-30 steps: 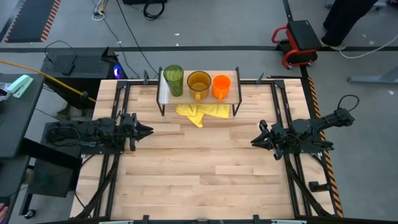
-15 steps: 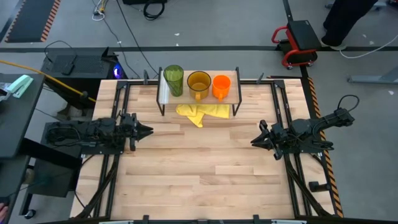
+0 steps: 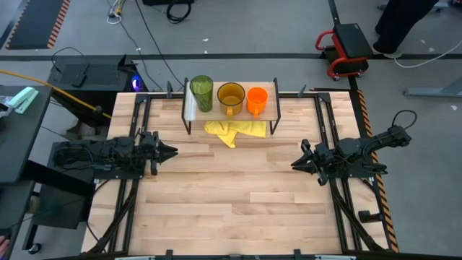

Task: Stack small to large cups/mugs on shelf
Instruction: Return to Home Position

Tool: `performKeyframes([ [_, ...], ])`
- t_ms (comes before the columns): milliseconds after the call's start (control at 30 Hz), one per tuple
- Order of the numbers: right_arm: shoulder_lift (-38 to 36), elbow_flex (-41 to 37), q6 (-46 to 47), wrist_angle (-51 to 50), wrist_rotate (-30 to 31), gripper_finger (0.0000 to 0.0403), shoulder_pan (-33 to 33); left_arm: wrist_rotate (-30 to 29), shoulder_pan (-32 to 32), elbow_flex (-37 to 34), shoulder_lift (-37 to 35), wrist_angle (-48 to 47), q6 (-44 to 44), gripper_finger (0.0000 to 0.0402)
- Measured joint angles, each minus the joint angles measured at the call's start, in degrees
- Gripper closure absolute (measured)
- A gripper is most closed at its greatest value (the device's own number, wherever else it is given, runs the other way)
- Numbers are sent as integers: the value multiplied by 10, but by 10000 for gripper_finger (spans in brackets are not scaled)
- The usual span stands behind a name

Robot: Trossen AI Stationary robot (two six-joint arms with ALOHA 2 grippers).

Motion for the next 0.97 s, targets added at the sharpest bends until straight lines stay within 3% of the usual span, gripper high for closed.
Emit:
performKeyframes([
  [967, 0, 0, 0, 0, 0, 341, 0, 0, 0, 0, 0, 0, 0, 316],
])
